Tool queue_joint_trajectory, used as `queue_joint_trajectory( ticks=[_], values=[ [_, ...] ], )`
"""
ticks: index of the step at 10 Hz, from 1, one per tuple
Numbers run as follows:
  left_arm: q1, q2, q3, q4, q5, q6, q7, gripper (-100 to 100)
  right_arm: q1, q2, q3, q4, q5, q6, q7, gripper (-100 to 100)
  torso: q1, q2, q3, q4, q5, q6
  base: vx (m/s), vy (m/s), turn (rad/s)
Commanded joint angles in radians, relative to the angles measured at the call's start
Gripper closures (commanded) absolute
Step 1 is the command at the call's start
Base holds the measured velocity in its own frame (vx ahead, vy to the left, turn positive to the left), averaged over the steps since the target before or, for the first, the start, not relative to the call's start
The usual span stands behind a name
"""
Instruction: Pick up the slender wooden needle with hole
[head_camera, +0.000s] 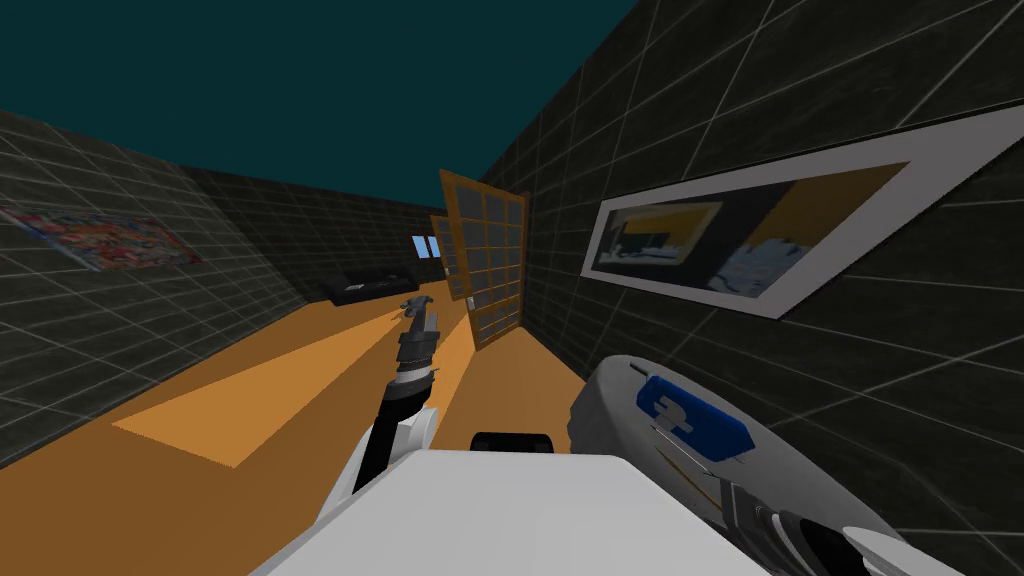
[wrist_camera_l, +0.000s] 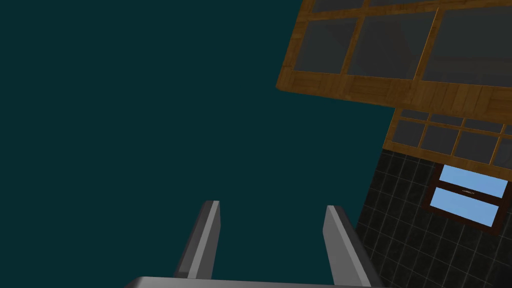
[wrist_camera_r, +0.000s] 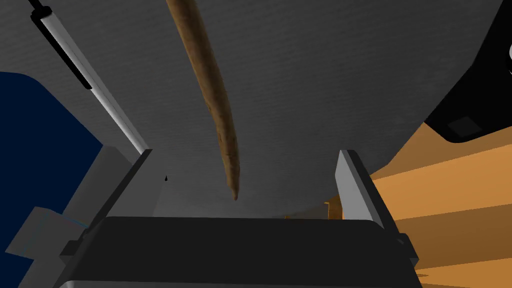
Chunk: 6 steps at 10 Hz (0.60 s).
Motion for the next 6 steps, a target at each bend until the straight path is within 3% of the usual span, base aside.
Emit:
queue_joint_trajectory(
  ticks=[1,2,3,4,6],
  values=[
    [0.000,0.000,0.000,0.000,0.000,0.000,0.000,0,-0.006,-0.007,0.020,0.030,0.028,-0.014,0.010,-100,0.000,0.000,0.000,0.000,0.000,0.000,0.046,-0.053,0.228],
    [0.000,0.000,0.000,0.000,0.000,0.000,0.000,0,-0.004,0.000,0.010,0.026,0.016,-0.010,0.012,-100,0.000,0.000,0.000,0.000,0.000,0.000,0.019,-0.027,0.040],
    [0.000,0.000,0.000,0.000,0.000,0.000,0.000,0,-0.005,0.000,0.011,0.030,0.018,-0.013,0.015,0,0.002,0.002,0.001,0.000,0.000,0.001,0.004,-0.006,-0.005],
    [0.000,0.000,0.000,0.000,0.000,0.000,0.000,0,-0.012,0.033,0.015,0.040,0.020,0.010,0.023,-100,0.004,0.003,0.002,0.001,0.001,0.001,0.004,-0.028,0.076],
    [0.000,0.000,0.000,0.000,0.000,0.000,0.000,0,-0.017,0.058,0.019,0.049,0.022,0.028,0.030,-100,0.002,0.003,0.002,0.001,0.000,0.001,-0.004,-0.044,0.054]
  ],
)
